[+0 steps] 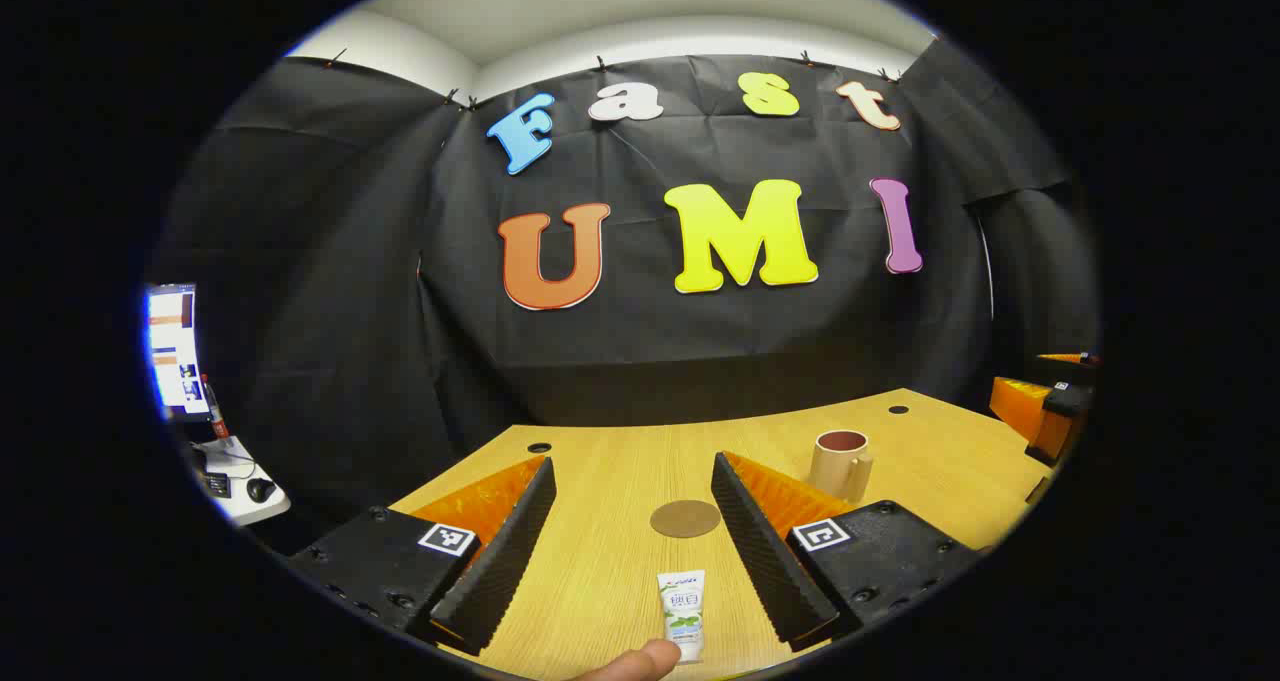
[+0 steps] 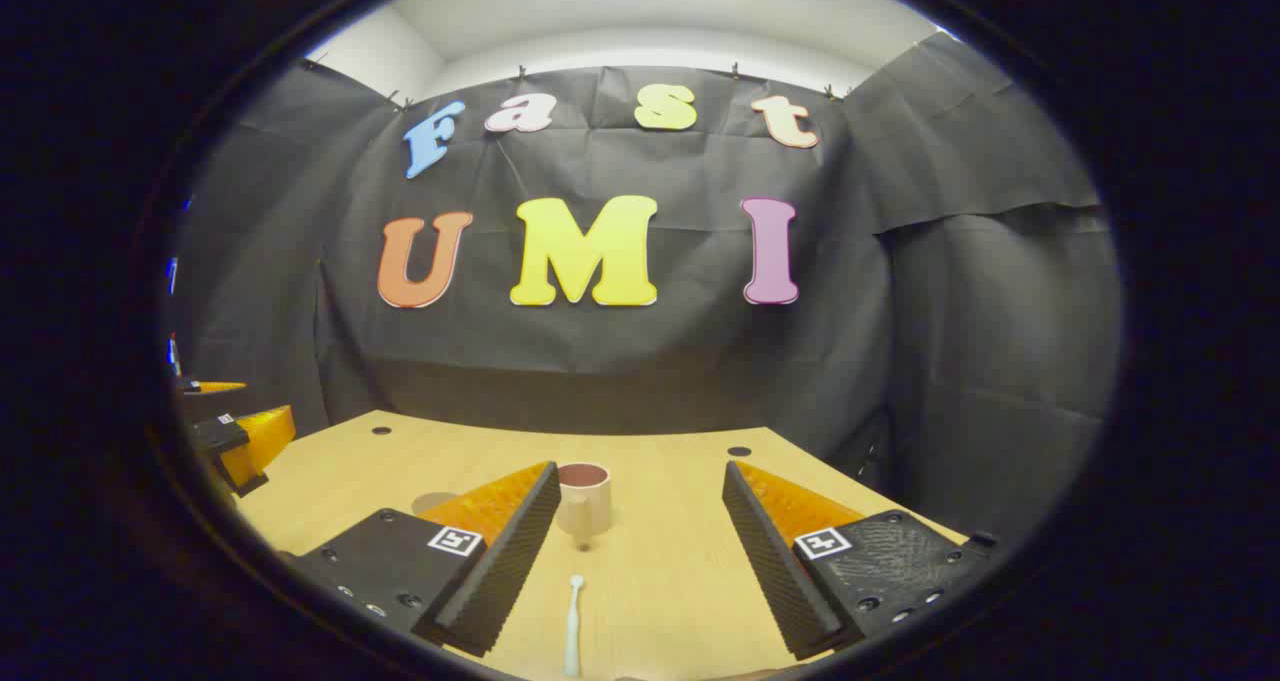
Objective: Put the toothbrush and toothpaste on the desktop into the cup, then pick up the cup and place it on the coaster on the desktop.
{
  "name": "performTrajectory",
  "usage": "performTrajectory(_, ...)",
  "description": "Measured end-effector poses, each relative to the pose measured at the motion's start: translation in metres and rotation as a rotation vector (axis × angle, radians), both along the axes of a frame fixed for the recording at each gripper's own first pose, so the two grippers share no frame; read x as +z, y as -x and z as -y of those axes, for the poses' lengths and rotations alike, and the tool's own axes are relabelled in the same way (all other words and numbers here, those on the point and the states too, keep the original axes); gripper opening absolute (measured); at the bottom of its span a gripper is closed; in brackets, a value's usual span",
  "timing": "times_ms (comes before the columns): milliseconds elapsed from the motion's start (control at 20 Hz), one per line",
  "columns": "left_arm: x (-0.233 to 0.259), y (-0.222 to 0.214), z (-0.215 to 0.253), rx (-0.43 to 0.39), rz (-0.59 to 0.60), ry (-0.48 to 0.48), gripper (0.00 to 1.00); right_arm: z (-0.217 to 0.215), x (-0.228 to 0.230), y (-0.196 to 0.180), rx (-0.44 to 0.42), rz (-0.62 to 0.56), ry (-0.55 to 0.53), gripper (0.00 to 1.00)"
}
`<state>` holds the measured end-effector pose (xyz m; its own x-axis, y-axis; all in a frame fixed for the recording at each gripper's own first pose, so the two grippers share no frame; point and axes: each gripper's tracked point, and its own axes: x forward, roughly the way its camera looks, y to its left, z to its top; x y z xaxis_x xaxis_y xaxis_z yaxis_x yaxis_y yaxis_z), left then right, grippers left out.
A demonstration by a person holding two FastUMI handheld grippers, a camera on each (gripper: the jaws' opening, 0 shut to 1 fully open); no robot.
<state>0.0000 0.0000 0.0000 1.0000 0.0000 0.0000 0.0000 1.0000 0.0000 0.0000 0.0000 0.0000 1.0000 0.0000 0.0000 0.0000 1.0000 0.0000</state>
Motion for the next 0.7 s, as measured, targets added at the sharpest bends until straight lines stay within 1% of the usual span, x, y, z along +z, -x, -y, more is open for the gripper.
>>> performTrajectory(150, -0.007, 0.0, 0.0, 0.003, -0.011, 0.009, 0.99, 0.0, -0.001, 0.005, 0.002, 0.008, 0.028, 0.96)
performTrajectory(250, -0.008, 0.0, 0.004, -0.006, -0.016, -0.002, 0.99, 0.0, -0.001, 0.006, -0.003, 0.013, 0.037, 0.96)
performTrajectory(400, -0.007, 0.001, 0.006, -0.012, -0.01, -0.008, 0.99, -0.006, 0.0, 0.01, 0.027, 0.025, 0.02, 0.96)
performTrajectory(450, -0.007, 0.002, 0.003, 0.0, -0.003, -0.003, 0.99, -0.007, 0.0, 0.011, 0.035, 0.027, 0.015, 0.96)
performTrajectory(700, -0.008, 0.002, 0.003, 0.011, -0.004, -0.019, 0.99, -0.001, -0.005, 0.012, 0.016, 0.031, 0.01, 0.96)
